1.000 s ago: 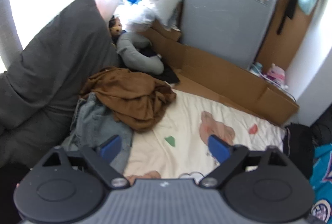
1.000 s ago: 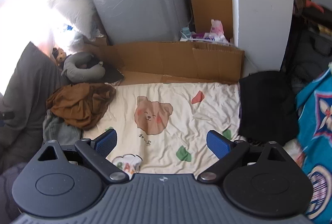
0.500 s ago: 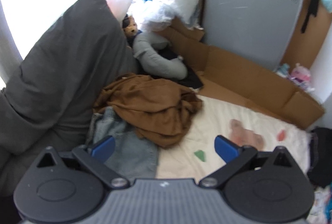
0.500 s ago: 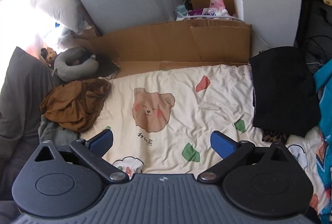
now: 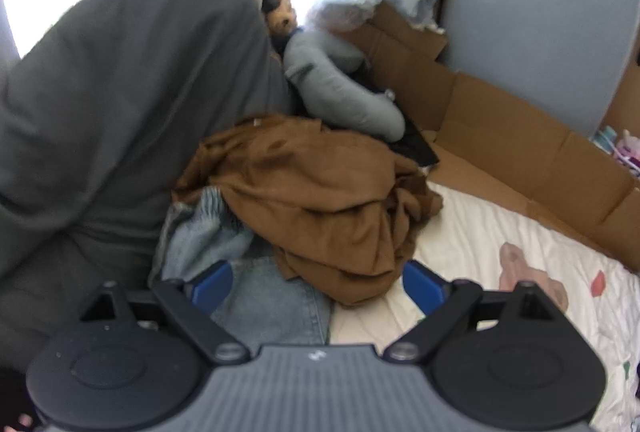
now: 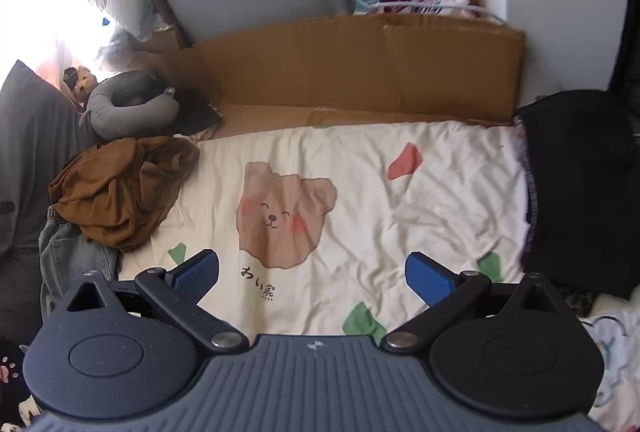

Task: Fold clothes
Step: 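Move the left gripper to the brown shirt and close on it, then lift the brown shirt with the left gripper and pull it onto the duvet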

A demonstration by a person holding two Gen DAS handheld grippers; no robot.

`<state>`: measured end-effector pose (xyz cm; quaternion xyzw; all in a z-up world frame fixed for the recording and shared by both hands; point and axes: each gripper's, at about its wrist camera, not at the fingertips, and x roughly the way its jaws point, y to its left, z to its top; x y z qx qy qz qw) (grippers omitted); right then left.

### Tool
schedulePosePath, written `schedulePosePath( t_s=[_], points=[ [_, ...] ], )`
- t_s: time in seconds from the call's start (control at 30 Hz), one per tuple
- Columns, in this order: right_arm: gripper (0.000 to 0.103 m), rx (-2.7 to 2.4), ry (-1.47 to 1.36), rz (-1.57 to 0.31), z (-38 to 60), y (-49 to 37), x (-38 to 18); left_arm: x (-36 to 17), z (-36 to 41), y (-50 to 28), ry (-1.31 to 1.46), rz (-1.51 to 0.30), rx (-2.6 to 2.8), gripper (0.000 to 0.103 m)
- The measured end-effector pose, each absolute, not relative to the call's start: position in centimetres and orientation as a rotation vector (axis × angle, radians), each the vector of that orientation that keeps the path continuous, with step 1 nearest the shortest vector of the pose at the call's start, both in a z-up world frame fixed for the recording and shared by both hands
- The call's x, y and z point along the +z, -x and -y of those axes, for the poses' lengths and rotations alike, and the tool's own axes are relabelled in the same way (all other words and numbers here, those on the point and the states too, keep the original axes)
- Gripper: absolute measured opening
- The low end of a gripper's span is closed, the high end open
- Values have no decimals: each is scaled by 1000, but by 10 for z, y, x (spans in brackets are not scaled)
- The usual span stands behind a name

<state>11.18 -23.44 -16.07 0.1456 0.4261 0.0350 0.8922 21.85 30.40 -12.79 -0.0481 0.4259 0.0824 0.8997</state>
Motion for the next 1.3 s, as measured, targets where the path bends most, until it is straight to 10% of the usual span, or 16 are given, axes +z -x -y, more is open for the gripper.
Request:
schedulePosePath(
  t_s=[0.9,1.2,1.3],
  points=[
    [103,233,-351,-961,160,-191,-270,-289,-357,-318,234,-849,243,85],
    [103,283,-395,-1016,147,-191,-277,-295,-367,-323,269,-815,218,16],
    [103,286,-385,-1029,143,-191,-280,-288,-361,-319,244,-797,186,8]
  ],
)
